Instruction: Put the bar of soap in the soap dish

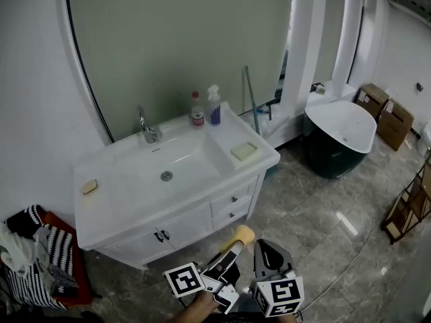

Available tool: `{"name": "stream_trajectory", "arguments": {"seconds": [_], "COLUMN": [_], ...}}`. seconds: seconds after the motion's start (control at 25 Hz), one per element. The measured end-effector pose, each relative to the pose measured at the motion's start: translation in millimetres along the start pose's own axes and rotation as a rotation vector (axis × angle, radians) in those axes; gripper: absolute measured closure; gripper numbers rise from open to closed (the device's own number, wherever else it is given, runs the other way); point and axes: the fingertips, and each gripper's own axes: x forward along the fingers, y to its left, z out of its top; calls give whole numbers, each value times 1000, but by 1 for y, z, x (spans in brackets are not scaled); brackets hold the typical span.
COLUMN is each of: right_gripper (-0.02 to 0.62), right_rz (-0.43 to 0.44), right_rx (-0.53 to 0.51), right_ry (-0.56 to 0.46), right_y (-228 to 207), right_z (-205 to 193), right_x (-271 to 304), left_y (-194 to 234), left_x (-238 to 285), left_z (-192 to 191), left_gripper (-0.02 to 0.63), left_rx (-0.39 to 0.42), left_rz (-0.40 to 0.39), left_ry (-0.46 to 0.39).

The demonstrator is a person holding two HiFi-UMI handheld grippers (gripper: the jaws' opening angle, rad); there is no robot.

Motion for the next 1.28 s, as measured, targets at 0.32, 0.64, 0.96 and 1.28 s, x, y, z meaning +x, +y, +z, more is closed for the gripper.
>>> {"name": "stream_trajectory", "arguments": {"seconds": [0.32,0.64,0.96,1.28], "right_gripper": [583,583,583,583], "right_rz": [70,106,148,192], "right_rx": [-14,4,44,45], "right_ry": [-11,-13,-14,-18], "right_y": [-38,-91,-142,-168], "right_z": [8,9,11,10], "right_x": [35,60,79,86], "left_y": [4,14,18,24], "left_x": [49,106,156,182], "left_z": [16,15,7,0], "left_gripper": [449,449,449,449], "left_rx": [5,13,27,50], "left_rz": [-1,16,32,58], "left_ry": [-51,-73,-90,-118]}}
